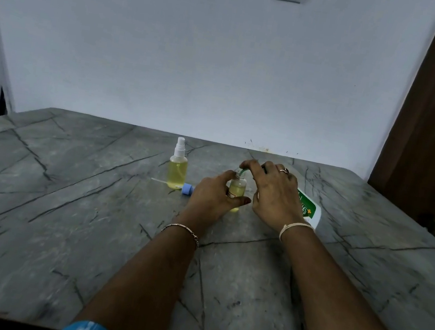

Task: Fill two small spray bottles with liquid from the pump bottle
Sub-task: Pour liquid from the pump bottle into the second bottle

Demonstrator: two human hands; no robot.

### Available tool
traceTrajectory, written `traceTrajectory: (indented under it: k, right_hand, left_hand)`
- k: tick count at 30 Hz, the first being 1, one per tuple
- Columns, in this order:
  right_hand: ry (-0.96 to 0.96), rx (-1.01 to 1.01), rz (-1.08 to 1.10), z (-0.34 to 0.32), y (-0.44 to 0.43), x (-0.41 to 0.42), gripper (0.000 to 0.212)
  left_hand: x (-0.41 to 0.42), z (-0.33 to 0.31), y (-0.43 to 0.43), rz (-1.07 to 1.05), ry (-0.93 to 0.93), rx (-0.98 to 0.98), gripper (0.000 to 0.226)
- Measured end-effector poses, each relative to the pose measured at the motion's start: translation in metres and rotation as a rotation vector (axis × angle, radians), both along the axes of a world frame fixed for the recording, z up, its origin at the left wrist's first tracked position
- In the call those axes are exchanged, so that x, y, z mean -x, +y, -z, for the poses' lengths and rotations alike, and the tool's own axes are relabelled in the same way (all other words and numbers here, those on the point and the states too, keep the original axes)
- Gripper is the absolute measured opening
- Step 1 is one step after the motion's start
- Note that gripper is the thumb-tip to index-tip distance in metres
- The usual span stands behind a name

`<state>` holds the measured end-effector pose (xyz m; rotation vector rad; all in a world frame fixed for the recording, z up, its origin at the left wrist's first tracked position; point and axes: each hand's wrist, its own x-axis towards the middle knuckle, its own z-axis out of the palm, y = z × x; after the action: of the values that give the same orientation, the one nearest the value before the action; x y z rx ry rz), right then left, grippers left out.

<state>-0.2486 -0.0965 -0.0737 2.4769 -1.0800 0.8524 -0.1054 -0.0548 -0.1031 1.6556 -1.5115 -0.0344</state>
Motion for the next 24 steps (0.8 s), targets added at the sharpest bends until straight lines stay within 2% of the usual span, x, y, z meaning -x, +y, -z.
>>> traceTrajectory:
  k: [5,9,14,24]
  right_hand:
    - [0.069,0.03,-0.009,0.0023,-0.0017,0.0058,0.086]
    - [0.066,0.017,0.007,0.0013,-0.0027,0.0065,0.074]
    - [0.038,0.017,0.014,-0.0008,-0.001,0.0014,0.069]
    - [0.06,0.022,0.021,0.0016,-0.002,0.0058,0.079]
  left_hand:
    - [0.0004,0.0001,-0.0001,-0.021,0.009,0.004,0.066]
    - [0.0018,-0.0016,0.001,-0.037,-0.012,0.0,0.065]
    - [0.0024,-0.0027,0.0025,-0.023,-0.034,-0.005,0.062]
    - [0.0054,-0.0042,0.0034,-0.049,-0.064,-0.057,0.076]
